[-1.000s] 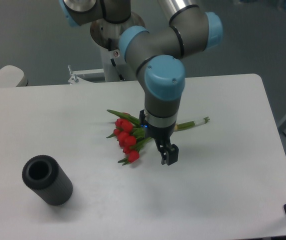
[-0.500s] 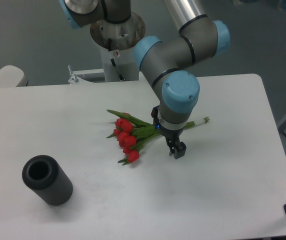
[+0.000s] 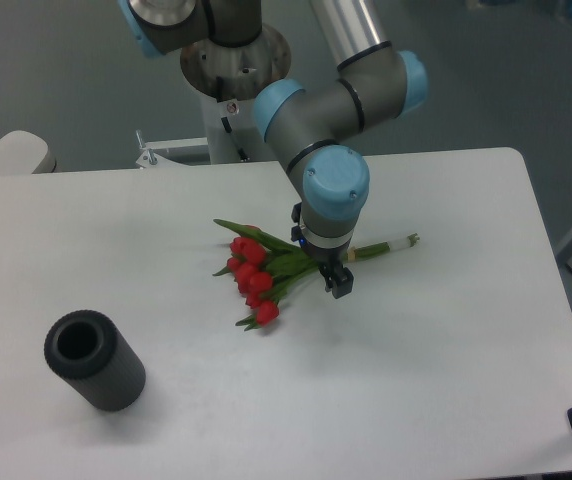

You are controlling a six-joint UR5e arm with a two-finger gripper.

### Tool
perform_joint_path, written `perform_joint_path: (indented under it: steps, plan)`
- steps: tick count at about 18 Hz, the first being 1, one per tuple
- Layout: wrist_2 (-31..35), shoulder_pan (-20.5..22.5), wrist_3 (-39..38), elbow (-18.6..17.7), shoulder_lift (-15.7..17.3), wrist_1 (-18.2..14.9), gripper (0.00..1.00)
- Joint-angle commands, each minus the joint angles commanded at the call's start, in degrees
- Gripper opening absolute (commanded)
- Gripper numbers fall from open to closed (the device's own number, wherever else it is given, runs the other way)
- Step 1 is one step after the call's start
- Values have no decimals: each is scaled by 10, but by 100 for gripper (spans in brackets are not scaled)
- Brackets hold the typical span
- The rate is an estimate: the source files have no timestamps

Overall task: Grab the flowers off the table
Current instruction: 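Lower the gripper onto the tulip stems below the flower heads and close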

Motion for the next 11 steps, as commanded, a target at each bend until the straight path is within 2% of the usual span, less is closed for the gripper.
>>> perform_joint_path:
  steps: [3,8,11]
  plan:
    - [1,2,2,-17,0,5,100]
    - [1,2,3,-57,0,54,100]
    - [1,2,3,-64,0,56,100]
